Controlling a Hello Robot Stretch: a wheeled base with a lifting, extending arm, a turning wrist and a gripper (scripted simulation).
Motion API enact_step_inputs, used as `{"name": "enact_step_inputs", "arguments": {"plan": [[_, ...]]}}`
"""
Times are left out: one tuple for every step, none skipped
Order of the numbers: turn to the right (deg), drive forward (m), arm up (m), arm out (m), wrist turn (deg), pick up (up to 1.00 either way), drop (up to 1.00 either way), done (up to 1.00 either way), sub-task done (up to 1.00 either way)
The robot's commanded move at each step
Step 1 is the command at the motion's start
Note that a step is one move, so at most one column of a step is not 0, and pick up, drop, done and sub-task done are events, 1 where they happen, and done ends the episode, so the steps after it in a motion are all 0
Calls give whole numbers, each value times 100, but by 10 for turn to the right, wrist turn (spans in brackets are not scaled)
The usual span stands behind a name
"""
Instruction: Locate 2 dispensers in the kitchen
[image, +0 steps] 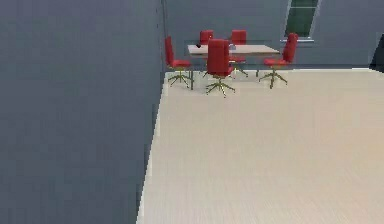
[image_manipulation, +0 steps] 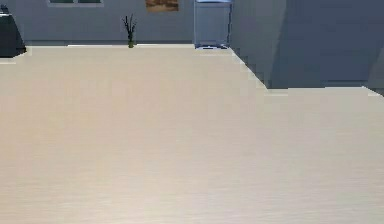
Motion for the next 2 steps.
{"name": "enact_step_inputs", "arguments": {"plan": [[0, 100, 0, 0, 0, 0, 0, 0, 0], [-30, 0, 0, 0, 0, 0, 0, 0, 0]]}}
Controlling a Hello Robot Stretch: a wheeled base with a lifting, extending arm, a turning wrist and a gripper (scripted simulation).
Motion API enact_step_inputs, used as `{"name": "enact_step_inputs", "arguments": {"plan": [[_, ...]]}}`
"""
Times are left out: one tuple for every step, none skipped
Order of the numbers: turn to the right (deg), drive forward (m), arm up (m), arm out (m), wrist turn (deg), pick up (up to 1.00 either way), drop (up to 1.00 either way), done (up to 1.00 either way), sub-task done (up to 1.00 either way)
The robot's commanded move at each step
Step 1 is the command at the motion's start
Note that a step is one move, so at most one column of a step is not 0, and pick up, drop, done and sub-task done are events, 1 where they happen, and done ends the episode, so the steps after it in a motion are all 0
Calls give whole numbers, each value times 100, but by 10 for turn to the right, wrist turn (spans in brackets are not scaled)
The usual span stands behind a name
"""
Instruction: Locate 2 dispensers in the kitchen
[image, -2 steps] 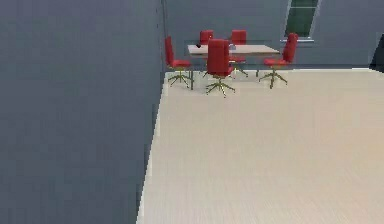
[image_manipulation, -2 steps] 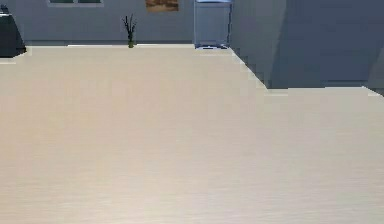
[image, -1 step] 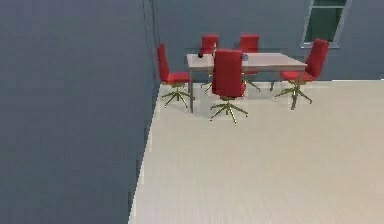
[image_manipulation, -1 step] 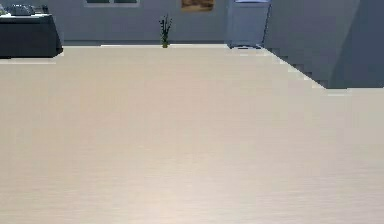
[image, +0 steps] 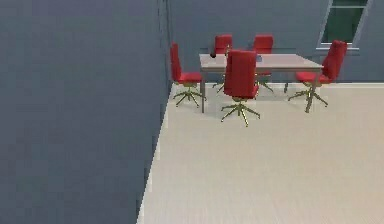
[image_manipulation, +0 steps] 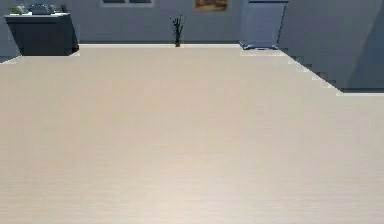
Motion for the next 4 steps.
{"name": "enact_step_inputs", "arguments": {"plan": [[0, 100, 0, 0, 0, 0, 0, 0, 0], [0, 100, 0, 0, 0, 0, 0, 0, 0], [0, 45, 0, 0, 0, 0, 0, 0, 0], [300, 0, 0, 0, 0, 0, 0, 0, 0]]}}
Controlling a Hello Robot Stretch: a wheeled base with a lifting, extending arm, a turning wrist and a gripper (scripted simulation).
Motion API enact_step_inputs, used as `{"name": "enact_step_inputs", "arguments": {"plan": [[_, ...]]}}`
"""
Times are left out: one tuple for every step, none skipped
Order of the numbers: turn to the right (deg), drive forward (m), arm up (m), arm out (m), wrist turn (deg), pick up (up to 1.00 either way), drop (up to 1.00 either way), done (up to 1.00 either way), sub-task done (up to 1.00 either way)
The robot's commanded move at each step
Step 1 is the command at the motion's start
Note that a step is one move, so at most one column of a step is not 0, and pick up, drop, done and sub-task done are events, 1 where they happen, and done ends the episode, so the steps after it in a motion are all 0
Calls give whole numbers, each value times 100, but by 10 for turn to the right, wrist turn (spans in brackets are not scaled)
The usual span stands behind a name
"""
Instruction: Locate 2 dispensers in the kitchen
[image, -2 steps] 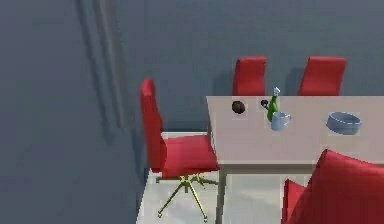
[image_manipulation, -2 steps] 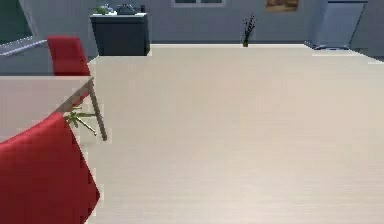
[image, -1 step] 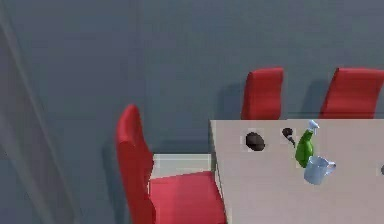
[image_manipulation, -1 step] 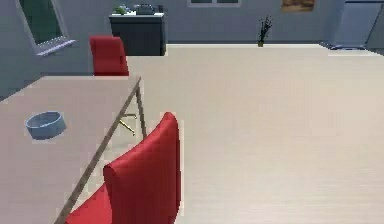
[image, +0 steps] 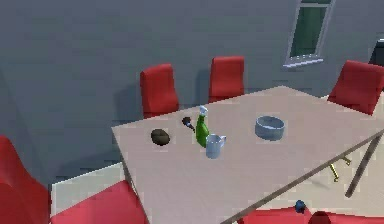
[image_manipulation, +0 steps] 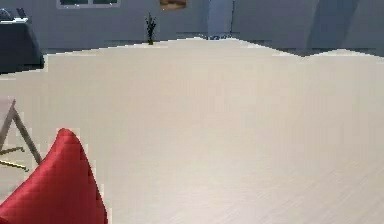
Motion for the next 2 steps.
{"name": "enact_step_inputs", "arguments": {"plan": [[0, 0, 0, 0, 0, 0, 0, 0, 100], [450, 0, 0, 0, 0, 0, 0, 0, 0]]}}
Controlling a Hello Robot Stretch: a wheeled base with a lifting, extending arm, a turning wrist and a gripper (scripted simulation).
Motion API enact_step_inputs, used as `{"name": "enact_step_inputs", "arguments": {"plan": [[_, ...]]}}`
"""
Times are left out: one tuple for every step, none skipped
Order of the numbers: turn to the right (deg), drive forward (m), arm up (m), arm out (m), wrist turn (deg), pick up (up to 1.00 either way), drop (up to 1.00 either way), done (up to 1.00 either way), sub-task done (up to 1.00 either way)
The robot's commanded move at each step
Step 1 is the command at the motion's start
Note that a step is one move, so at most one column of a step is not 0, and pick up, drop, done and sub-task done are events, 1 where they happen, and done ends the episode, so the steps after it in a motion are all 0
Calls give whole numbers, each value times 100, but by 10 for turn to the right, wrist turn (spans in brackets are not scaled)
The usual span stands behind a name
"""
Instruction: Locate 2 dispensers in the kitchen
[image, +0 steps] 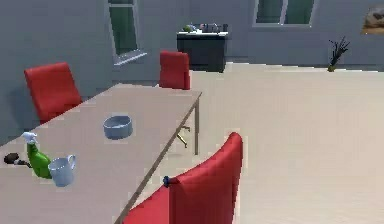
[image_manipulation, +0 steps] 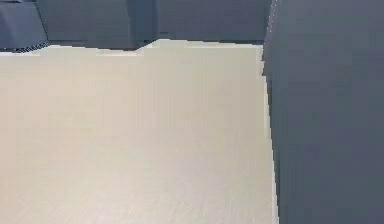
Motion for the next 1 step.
{"name": "enact_step_inputs", "arguments": {"plan": [[450, 0, 0, 0, 0, 0, 0, 0, 0]]}}
